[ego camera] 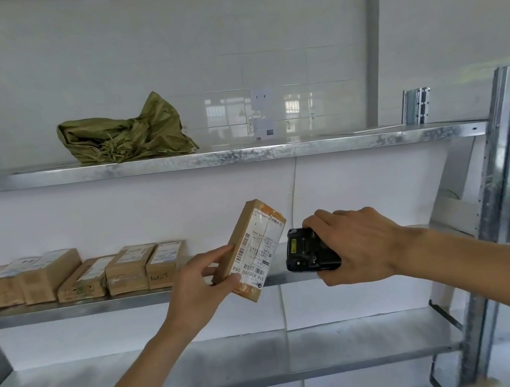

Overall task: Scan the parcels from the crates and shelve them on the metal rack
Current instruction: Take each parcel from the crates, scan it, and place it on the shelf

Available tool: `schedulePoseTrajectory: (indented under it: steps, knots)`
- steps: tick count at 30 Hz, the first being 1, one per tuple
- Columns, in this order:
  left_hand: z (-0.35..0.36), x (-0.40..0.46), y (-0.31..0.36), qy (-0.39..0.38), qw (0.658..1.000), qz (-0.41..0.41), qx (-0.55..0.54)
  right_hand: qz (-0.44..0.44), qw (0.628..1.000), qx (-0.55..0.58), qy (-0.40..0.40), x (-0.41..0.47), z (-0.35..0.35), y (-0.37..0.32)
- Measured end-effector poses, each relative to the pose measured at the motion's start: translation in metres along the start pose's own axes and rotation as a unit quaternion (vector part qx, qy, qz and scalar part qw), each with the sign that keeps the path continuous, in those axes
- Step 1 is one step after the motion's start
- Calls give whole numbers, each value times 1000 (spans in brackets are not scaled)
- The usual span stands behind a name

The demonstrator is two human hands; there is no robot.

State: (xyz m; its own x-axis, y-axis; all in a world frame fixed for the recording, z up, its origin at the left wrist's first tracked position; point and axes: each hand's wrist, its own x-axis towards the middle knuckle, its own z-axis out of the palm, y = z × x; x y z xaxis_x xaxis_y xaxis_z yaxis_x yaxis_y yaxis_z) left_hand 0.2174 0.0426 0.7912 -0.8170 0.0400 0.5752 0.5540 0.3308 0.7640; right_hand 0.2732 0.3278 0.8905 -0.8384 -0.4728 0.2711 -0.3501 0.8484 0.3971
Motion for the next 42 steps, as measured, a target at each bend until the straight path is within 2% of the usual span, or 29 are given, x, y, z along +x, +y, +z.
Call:
schedulePoseTrajectory:
  steps: [15,19,24,28,34,39,42]
  knots:
    - [-20,23,-16,-6,996,-72,-55,-8,999,-12,-40,39,23,-13]
    - [-38,24,-27,-12,992,-92,-81,-10,995,98,2,58,30,-31]
    - [-56,30,-44,-5,976,-140,-166,6,967,256,20,94,37,-73]
    - [-62,32,-64,-5,962,-165,-216,24,952,303,38,118,56,-100]
    - [-67,47,-111,-45,964,-186,-185,45,950,307,40,160,102,-112]
    - [-63,80,-154,-73,981,-168,-62,29,945,326,15,211,144,-96]
    - [-55,101,-180,-74,980,-177,-44,22,941,337,-2,241,174,-89]
